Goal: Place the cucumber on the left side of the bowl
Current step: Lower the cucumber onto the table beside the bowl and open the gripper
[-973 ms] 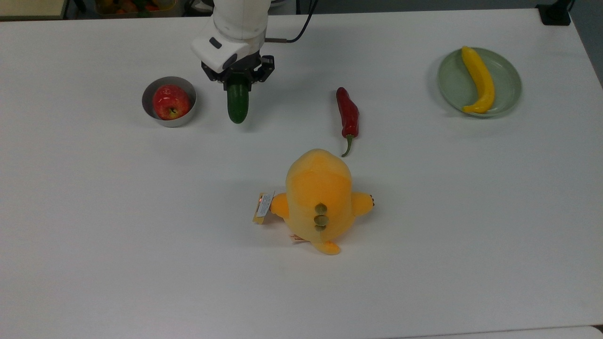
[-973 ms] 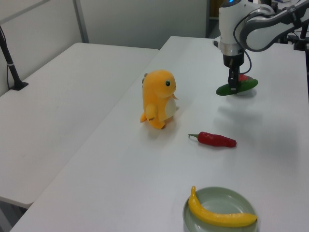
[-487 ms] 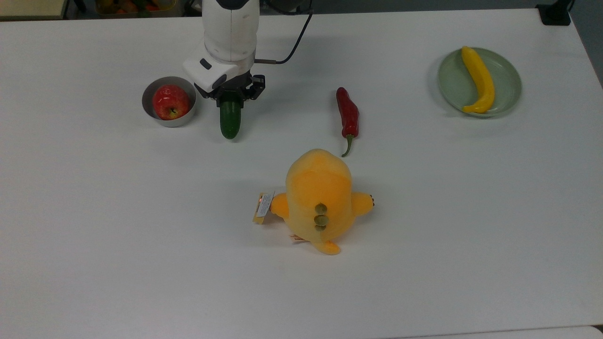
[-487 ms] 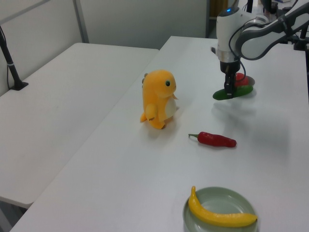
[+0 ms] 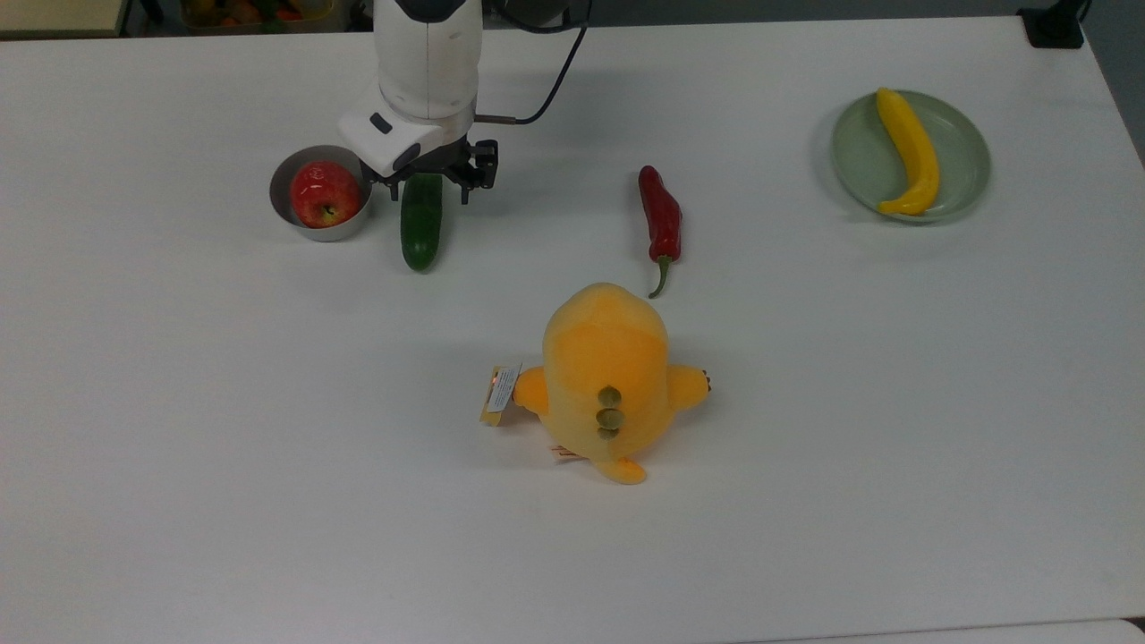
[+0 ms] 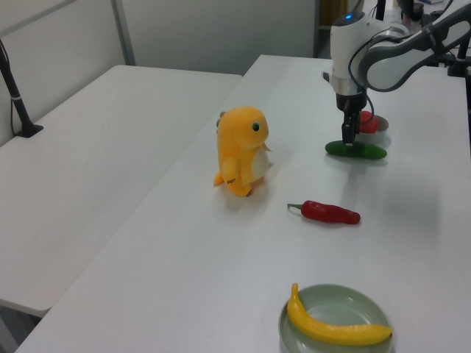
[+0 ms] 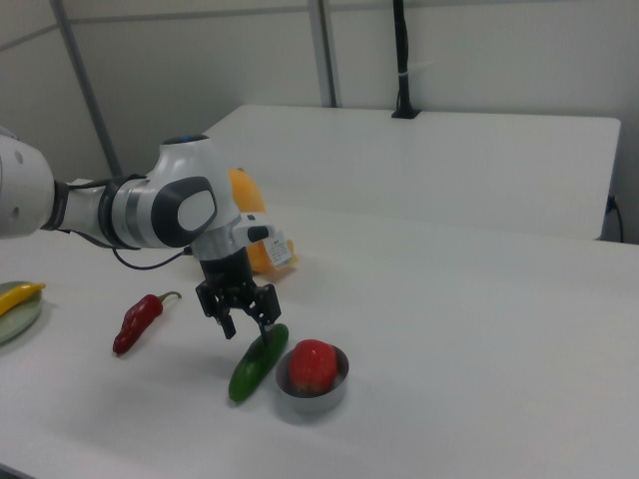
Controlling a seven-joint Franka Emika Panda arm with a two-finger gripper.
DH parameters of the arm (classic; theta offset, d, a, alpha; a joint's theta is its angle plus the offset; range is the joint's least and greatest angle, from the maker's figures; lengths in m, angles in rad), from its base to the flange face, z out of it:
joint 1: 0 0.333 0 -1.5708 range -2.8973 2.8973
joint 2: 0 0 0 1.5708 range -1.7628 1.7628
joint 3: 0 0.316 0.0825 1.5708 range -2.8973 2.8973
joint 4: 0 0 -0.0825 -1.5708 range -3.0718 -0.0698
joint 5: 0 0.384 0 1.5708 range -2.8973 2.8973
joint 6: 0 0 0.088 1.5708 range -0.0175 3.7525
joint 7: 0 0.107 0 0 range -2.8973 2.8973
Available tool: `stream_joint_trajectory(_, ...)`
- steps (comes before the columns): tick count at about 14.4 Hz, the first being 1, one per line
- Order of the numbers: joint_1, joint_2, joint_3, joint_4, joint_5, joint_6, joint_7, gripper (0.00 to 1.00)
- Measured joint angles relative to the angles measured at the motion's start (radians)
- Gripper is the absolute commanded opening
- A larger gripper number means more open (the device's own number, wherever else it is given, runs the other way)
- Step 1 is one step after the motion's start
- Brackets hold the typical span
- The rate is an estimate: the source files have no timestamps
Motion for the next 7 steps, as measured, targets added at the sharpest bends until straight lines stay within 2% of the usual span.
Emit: stream_joint_trajectory(7,0.000,-0.015,0.000,0.015,0.001,0.000,0.008,1.00)
